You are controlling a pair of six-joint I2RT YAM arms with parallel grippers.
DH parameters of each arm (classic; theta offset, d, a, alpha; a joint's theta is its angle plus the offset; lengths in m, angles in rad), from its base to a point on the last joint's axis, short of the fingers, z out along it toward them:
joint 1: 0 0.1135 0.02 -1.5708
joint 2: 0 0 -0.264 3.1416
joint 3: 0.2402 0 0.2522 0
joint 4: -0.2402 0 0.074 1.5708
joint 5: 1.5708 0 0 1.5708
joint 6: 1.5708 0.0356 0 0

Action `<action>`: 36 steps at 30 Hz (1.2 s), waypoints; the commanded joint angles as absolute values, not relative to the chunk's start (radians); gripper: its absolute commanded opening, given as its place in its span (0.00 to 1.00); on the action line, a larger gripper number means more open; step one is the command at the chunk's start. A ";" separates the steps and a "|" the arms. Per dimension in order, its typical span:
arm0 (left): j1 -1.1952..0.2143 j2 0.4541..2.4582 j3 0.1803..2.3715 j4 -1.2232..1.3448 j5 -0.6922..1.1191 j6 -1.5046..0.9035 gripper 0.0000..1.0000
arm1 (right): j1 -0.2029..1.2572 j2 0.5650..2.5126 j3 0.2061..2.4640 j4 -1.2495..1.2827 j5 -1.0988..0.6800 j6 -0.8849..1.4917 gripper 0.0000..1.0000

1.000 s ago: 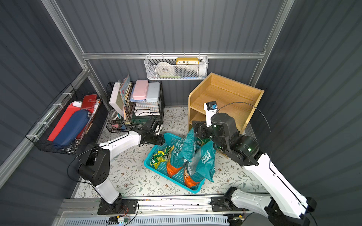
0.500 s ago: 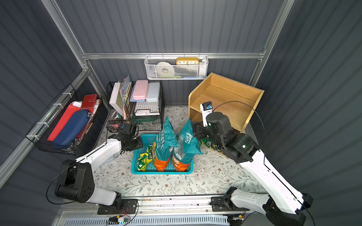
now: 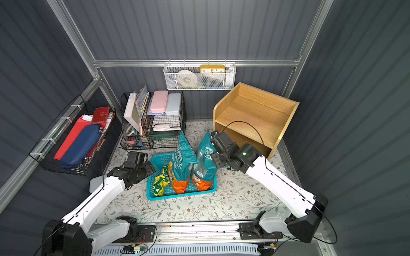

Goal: Take down the fertilizer bag from the shelf
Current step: Move the storage box to the center of the board.

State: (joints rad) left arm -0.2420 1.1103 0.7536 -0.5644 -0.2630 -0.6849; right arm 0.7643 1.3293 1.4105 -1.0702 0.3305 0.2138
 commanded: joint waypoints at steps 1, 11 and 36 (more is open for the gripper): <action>-0.238 1.114 0.798 -0.593 -0.304 -0.666 0.80 | 0.769 1.311 1.399 -1.133 0.386 0.244 0.64; -0.238 1.361 0.852 -0.487 -0.193 -0.582 0.76 | 0.769 1.161 1.379 -1.033 0.420 0.259 0.67; -0.104 1.299 0.810 -0.566 -0.504 -0.631 0.83 | 0.785 1.204 1.286 -1.138 0.331 0.149 0.69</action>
State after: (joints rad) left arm -0.1226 1.3178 0.7940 -0.5121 -0.3546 -0.6071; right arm 0.7727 1.2045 1.3117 -1.1072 0.3492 0.1596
